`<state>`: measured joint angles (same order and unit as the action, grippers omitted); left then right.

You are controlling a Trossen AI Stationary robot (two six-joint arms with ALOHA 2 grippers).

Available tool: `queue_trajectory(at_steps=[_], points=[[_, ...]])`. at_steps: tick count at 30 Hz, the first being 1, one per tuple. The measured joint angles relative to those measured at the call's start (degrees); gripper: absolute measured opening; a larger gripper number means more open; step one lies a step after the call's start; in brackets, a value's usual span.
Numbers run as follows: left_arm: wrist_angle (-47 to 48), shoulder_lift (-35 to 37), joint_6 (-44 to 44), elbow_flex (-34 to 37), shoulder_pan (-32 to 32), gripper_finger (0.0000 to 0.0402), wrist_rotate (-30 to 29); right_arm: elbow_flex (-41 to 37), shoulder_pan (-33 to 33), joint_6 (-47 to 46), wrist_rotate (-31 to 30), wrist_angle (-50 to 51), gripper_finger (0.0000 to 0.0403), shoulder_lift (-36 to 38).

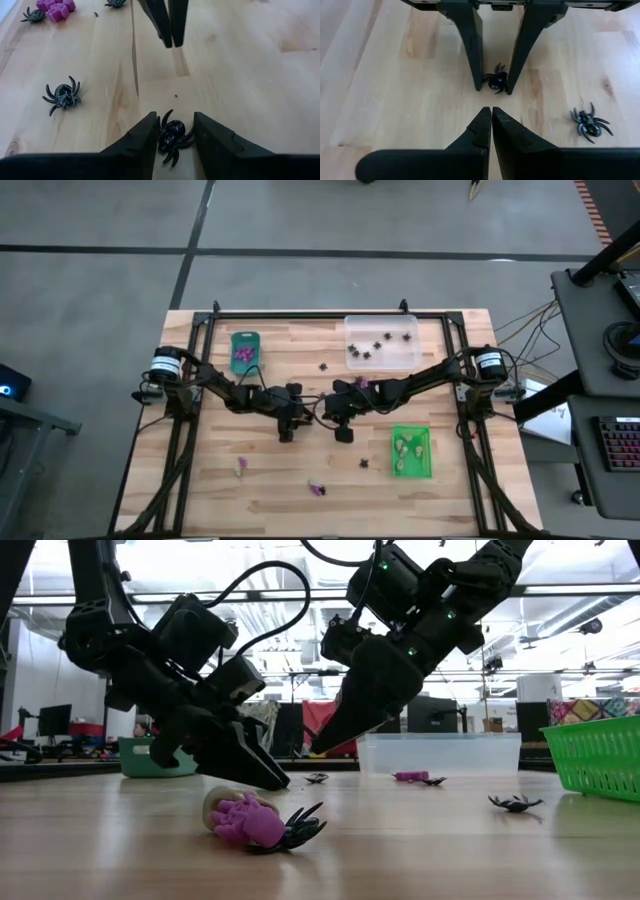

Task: Sort Halloween decoration
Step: Put the black spider toy into the white bin

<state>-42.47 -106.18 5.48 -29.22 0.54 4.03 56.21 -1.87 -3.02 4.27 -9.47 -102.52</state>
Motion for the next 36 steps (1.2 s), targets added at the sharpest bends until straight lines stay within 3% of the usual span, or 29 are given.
queue_trajectory(at_steps=[22,28,36], points=[[0.3,2.6,-1.5,0.1,-0.1,0.0094,1.0,0.0,0.0,-0.1,0.5,3.2,0.0009,1.2],[0.6,3.7,-1.5,-1.9,-0.1,0.0094,1.0,-0.1,0.0,1.6,0.4,8.5,0.0009,5.4],[3.4,4.1,2.7,-9.6,-1.3,0.0094,1.2,-3.8,0.0,5.0,0.2,13.7,0.0009,15.5]])
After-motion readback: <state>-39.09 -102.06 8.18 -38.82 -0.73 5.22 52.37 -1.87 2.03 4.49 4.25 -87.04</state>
